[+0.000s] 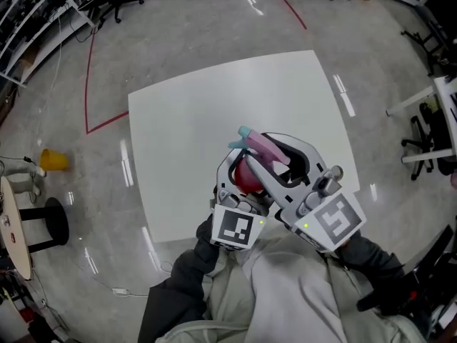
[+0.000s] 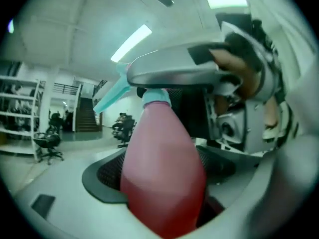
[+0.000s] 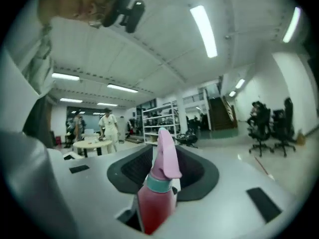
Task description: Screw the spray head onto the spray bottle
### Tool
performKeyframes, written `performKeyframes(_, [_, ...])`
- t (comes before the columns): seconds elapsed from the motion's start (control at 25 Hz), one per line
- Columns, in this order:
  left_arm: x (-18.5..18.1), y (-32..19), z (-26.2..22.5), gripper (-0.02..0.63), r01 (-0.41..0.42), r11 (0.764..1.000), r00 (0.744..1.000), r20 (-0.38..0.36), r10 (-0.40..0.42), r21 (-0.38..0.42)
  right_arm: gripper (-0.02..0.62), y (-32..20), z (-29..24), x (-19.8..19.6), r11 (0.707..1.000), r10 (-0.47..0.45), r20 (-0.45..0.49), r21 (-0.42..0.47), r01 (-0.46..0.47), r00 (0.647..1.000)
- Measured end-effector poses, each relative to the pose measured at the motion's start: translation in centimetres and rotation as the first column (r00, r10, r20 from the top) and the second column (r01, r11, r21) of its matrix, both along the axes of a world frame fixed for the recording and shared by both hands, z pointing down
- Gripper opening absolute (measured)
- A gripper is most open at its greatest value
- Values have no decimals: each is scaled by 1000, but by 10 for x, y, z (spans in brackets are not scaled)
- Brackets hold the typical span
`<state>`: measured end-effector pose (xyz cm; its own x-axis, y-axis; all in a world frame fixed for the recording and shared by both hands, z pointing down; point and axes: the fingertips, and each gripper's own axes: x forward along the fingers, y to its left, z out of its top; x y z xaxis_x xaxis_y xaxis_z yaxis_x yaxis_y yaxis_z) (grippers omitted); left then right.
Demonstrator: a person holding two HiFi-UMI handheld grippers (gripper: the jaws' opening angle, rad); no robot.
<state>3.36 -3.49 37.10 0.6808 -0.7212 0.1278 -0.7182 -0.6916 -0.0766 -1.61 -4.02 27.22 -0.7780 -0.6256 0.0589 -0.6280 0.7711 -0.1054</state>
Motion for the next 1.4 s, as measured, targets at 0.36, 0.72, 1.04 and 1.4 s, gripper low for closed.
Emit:
performKeyframes(0.36, [-21, 63, -43, 439, -564, 826, 802, -235, 550, 5, 156, 48, -16, 24, 837, -543, -51, 55, 545, 838])
performKeyframes(0.72, [-21, 134, -89, 439, -908, 417, 365, -403, 839, 47, 379, 83, -36, -5, 626, -772, 139, -1, 780, 620])
performKeyframes(1.04, [-35, 181, -106, 439, -987, 2, -66, -423, 904, 159, 379, 96, -57, -16, 386, -878, 318, 29, 922, 358])
performKeyframes(1.4, [-25, 141, -105, 439, -965, 209, 86, -562, 823, 158, 221, 86, -55, -21, 541, -827, 232, 76, 838, 513])
